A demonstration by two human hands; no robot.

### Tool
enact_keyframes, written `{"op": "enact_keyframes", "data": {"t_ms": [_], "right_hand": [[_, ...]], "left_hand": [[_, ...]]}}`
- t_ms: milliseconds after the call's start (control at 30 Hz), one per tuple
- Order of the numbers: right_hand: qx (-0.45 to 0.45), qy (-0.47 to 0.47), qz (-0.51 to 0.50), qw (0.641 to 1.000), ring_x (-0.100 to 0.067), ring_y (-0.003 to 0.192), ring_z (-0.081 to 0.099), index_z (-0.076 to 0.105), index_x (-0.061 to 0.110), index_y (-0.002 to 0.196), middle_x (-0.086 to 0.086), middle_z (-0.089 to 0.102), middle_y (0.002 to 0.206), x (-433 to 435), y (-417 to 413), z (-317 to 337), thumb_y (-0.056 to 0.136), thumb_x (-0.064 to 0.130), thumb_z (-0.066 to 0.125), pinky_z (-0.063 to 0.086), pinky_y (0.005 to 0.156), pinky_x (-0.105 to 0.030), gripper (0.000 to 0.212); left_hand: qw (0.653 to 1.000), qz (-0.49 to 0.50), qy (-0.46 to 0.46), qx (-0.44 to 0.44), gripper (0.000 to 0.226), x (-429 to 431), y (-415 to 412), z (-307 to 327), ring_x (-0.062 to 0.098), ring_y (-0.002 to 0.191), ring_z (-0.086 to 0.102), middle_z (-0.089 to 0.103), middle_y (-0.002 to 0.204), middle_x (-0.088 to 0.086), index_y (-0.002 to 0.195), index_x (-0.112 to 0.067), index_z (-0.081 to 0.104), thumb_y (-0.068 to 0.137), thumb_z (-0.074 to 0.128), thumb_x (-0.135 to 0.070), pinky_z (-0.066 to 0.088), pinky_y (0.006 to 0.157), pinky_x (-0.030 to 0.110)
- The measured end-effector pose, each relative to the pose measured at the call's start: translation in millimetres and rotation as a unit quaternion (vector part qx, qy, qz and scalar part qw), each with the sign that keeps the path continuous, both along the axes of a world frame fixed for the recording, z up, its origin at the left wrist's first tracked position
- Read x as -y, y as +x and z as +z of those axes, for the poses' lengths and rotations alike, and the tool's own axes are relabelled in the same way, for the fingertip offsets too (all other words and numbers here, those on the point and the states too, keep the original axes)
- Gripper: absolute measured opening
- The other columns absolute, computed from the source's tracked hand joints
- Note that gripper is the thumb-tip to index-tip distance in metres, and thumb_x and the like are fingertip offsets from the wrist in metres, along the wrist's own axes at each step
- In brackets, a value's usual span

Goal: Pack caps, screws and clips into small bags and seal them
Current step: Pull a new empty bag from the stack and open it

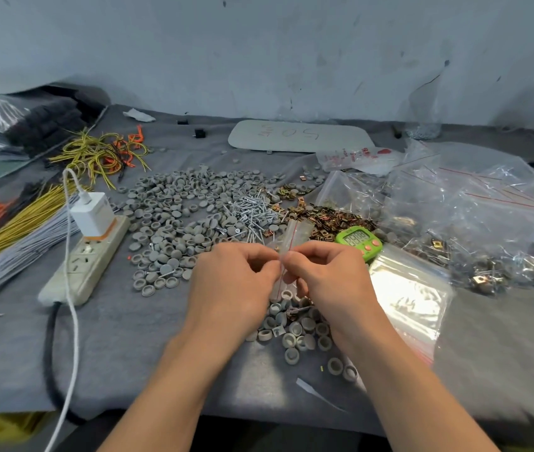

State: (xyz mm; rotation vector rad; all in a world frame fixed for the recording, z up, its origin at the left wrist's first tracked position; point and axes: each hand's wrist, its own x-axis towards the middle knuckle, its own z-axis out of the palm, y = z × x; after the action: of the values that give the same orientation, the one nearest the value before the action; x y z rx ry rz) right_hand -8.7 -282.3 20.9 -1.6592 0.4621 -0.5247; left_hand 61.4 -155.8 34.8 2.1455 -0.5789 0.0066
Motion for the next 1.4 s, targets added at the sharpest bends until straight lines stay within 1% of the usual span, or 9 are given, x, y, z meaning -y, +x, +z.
{"op": "enact_keyframes", "data": {"t_ms": [100, 267, 367, 467, 600, 833, 933, 1267, 1400], "right_hand": [[-0.005, -0.005, -0.046, 0.999, -0.01, 0.05, 0.06, 0.079, 0.021, 0.072, -0.002, 0.071, 0.061, 2, 0, -1, 0.088, 0.018, 0.076, 0.046, 0.051, -0.022, 0.017], [-0.035, -0.014, -0.031, 0.999, -0.022, 0.062, 0.066, 0.078, 0.018, 0.072, -0.008, 0.074, 0.066, 6, -1, 0, 0.084, 0.023, 0.081, 0.059, 0.068, -0.049, 0.014], [-0.029, -0.004, 0.002, 1.0, -0.015, 0.055, 0.06, 0.076, 0.012, 0.072, -0.006, 0.071, 0.062, 10, -3, 2, 0.085, 0.022, 0.082, 0.05, 0.054, -0.035, 0.018], [-0.017, 0.011, 0.031, 0.999, -0.009, 0.048, 0.055, 0.075, 0.011, 0.069, -0.004, 0.068, 0.058, 12, -5, 2, 0.086, 0.019, 0.083, 0.041, 0.047, -0.017, 0.02], [-0.004, 0.007, 0.048, 0.999, -0.009, 0.047, 0.054, 0.075, 0.015, 0.068, -0.005, 0.069, 0.059, 14, -5, 1, 0.087, 0.02, 0.081, 0.04, 0.047, -0.015, 0.021], [-0.009, -0.023, 0.062, 0.998, -0.007, 0.047, 0.05, 0.07, 0.014, 0.07, 0.001, 0.064, 0.056, 19, -5, 2, 0.098, 0.012, 0.065, 0.038, 0.048, -0.021, 0.029], [-0.019, -0.032, 0.06, 0.998, -0.008, 0.048, 0.049, 0.067, 0.009, 0.071, 0.003, 0.061, 0.055, 22, -10, 2, 0.1, 0.012, 0.062, 0.039, 0.048, -0.023, 0.029], [0.027, -0.053, 0.076, 0.995, -0.011, 0.051, 0.053, 0.07, 0.017, 0.07, -0.001, 0.064, 0.056, 24, -11, 2, 0.097, 0.023, 0.062, 0.039, 0.051, -0.019, 0.029], [0.063, -0.024, 0.057, 0.996, -0.009, 0.05, 0.054, 0.071, 0.021, 0.068, 0.0, 0.063, 0.056, 22, -6, -3, 0.099, 0.022, 0.062, 0.042, 0.05, -0.02, 0.031]], "left_hand": [[0.998, -0.058, -0.011, -0.025, 0.021, -1, -5, 1, -0.012, 0.07, 0.067, 0.072, 0.073, -0.03, 0.084, -0.047, 0.078, 0.082, 0.081, -0.025, 0.052, 0.063, 0.008], [0.988, -0.133, 0.002, -0.073, 0.022, 1, -12, 6, 0.013, 0.074, 0.074, 0.076, 0.074, -0.018, 0.088, -0.046, 0.079, 0.085, 0.076, -0.025, 0.059, 0.07, 0.037], [0.987, -0.139, -0.014, -0.083, 0.026, 2, -12, 8, 0.027, 0.074, 0.073, 0.077, 0.073, -0.01, 0.087, -0.046, 0.079, 0.087, 0.073, -0.02, 0.06, 0.071, 0.047], [0.986, -0.131, -0.016, -0.103, 0.034, 3, -10, 7, 0.025, 0.056, 0.066, 0.075, 0.068, -0.004, 0.08, -0.033, 0.082, 0.086, 0.064, -0.005, 0.057, 0.06, 0.043], [0.982, -0.128, -0.026, -0.136, 0.039, 3, -8, 6, 0.028, 0.062, 0.069, 0.077, 0.074, 0.004, 0.082, -0.026, 0.083, 0.088, 0.057, 0.001, 0.062, 0.071, 0.046], [0.963, -0.142, -0.093, -0.207, 0.022, 8, -9, 5, 0.013, 0.066, 0.065, 0.079, 0.08, 0.007, 0.084, -0.026, 0.085, 0.089, 0.068, -0.011, 0.055, 0.062, 0.026], [0.964, -0.142, -0.089, -0.204, 0.015, 10, -10, 2, 0.02, 0.074, 0.074, 0.079, 0.08, 0.004, 0.083, -0.033, 0.084, 0.082, 0.076, -0.021, 0.058, 0.068, 0.03], [0.962, -0.148, -0.093, -0.21, 0.028, 14, -8, 1, 0.021, 0.068, 0.069, 0.076, 0.078, 0.018, 0.075, -0.01, 0.081, 0.091, 0.058, -0.007, 0.055, 0.064, 0.029], [0.963, -0.157, -0.105, -0.193, 0.022, 15, -11, 2, 0.015, 0.062, 0.062, 0.074, 0.071, 0.011, 0.076, -0.02, 0.082, 0.085, 0.067, -0.033, 0.055, 0.065, 0.036]]}}
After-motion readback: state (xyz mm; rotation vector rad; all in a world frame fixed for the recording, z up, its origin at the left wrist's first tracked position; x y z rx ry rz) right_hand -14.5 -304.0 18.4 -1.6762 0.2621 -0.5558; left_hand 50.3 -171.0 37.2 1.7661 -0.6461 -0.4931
